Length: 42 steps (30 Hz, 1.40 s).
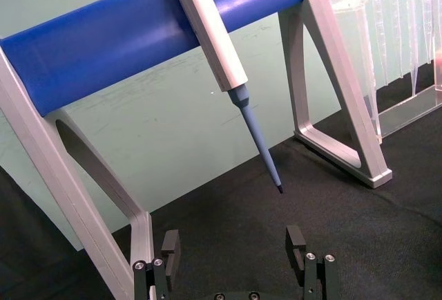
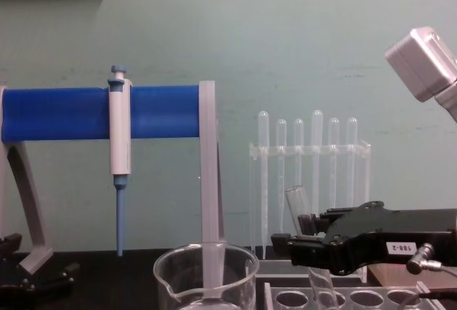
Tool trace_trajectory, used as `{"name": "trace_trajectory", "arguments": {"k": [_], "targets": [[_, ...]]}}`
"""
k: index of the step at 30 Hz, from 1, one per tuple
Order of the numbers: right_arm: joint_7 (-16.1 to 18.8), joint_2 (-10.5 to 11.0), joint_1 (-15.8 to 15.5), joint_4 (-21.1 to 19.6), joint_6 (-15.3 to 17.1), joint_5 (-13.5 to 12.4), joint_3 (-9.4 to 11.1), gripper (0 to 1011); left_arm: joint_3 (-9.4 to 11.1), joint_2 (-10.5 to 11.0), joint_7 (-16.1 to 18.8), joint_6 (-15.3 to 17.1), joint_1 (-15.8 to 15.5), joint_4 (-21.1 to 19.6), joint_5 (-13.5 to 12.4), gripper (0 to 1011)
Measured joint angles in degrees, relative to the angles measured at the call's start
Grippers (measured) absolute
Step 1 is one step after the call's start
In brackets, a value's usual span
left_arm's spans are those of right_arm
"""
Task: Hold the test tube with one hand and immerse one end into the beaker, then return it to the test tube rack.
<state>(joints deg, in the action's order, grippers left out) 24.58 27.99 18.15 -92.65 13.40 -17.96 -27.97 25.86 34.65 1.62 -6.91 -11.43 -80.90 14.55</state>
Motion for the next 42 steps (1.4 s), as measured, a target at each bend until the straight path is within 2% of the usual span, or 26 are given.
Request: {"name": "trace_trajectory", "arguments": {"k": [3,4,8,10,18,23,26,31,42], "targets": [[0.1,-0.1,-0.1,-0.2,0.1,0.4,0.2,449,0.0,0.0,0.0,0.0,0.0,0.0,0.0,1000],[0.1,-0.2,-0.2,-0.2,0.1,0.5,0.2,392,0.0,0.0,0.0,0.0,0.0,0.0,0.0,1000],[0.1,-0.4,-0.4,-0.5,0.1,0.8,0.5,266,0.0,0.0,0.0,0.0,0.0,0.0,0.0,1000],[0.1,-0.6,-0.8,-1.1,0.1,0.8,0.9,229,0.0,0.0,0.0,0.0,0.0,0.0,0.0,1000],[-1.1,-0.8,-4.5,-5.2,-2.2,-2.1,4.5,225,0.0,0.0,0.0,0.0,0.0,0.0,0.0,1000],[-2.5,-1.3,-8.1,-9.1,-5.0,-5.3,7.6,225,0.0,0.0,0.0,0.0,0.0,0.0,0.0,1000],[-3.4,-1.6,-9.5,-11.0,-6.2,-6.3,8.9,225,0.0,0.0,0.0,0.0,0.0,0.0,0.0,1000],[-4.5,-1.8,-10.6,-12.3,-7.1,-6.6,9.5,225,0.0,0.0,0.0,0.0,0.0,0.0,0.0,1000],[-4.4,-1.8,-10.4,-12.2,-7.1,-6.7,9.4,225,0.0,0.0,0.0,0.0,0.0,0.0,0.0,1000]]}}
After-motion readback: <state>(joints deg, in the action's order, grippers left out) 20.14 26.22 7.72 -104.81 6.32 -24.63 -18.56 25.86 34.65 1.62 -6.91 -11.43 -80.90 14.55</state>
